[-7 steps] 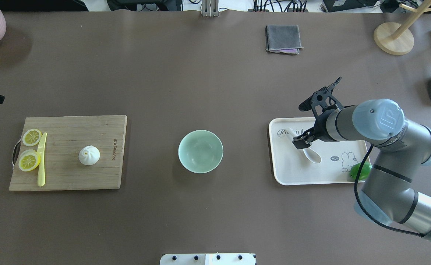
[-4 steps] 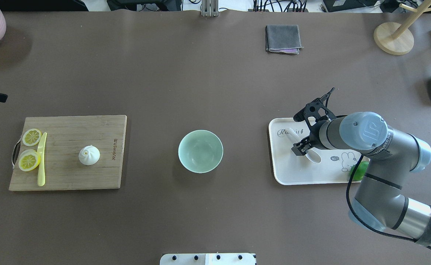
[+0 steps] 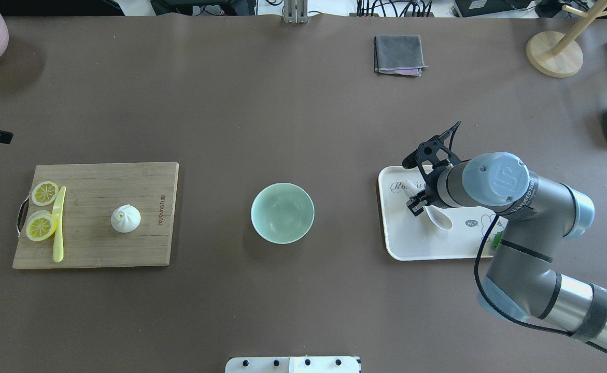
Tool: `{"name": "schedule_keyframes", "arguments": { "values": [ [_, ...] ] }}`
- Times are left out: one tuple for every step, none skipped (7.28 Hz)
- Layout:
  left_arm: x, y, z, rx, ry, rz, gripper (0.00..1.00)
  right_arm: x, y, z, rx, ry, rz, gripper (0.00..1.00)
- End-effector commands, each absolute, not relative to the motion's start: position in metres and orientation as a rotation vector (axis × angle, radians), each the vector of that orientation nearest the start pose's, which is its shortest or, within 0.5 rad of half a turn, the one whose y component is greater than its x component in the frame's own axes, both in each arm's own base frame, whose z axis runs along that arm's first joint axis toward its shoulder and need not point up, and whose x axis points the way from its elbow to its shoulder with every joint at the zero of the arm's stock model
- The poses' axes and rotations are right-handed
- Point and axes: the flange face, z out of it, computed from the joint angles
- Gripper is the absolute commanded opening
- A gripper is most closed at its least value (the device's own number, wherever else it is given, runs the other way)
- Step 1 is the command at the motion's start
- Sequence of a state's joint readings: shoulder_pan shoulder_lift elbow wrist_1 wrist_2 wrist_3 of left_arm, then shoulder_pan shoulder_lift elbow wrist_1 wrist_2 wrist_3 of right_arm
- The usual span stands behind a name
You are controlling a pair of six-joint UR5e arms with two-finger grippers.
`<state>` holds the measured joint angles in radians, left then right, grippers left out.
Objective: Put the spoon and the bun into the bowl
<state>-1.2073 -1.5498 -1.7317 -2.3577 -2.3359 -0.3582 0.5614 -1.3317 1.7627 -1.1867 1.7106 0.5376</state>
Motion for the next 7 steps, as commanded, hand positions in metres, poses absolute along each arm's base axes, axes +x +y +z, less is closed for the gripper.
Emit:
{"name": "schedule_keyframes", "arguments": {
  "values": [
    [0.117, -0.487, 0.497, 0.572, 0.973, 0.359, 0.99, -0.444, -0.419, 0.403, 0.489, -0.672, -0.491, 0.00],
    [0.117, -0.487, 0.497, 0.572, 0.975, 0.360, 0.99, -0.448, -0.419, 0.396, 0.465, -0.698, -0.415, 0.00],
    [0.117, -0.486, 0.498, 0.570, 0.974, 0.359, 0.99, -0.448, -0.418, 0.382, 0.470, -0.721, -0.394, 0.00],
    [0.117, -0.487, 0.498, 0.570, 0.974, 0.360, 0.99, -0.448, -0.418, 0.355, 0.470, -0.741, -0.367, 0.00],
    [0.117, -0.487, 0.501, 0.567, 0.973, 0.359, 0.99, -0.458, -0.418, 0.322, 0.403, -0.768, -0.235, 0.00],
    [0.117, -0.487, 0.500, 0.567, 0.974, 0.358, 0.99, -0.483, -0.411, 0.282, 0.309, -0.811, -0.062, 0.00],
    [0.118, -0.487, 0.500, 0.567, 0.974, 0.359, 0.99, -0.503, -0.403, 0.244, 0.221, -0.833, 0.088, 0.00]
  ]
}}
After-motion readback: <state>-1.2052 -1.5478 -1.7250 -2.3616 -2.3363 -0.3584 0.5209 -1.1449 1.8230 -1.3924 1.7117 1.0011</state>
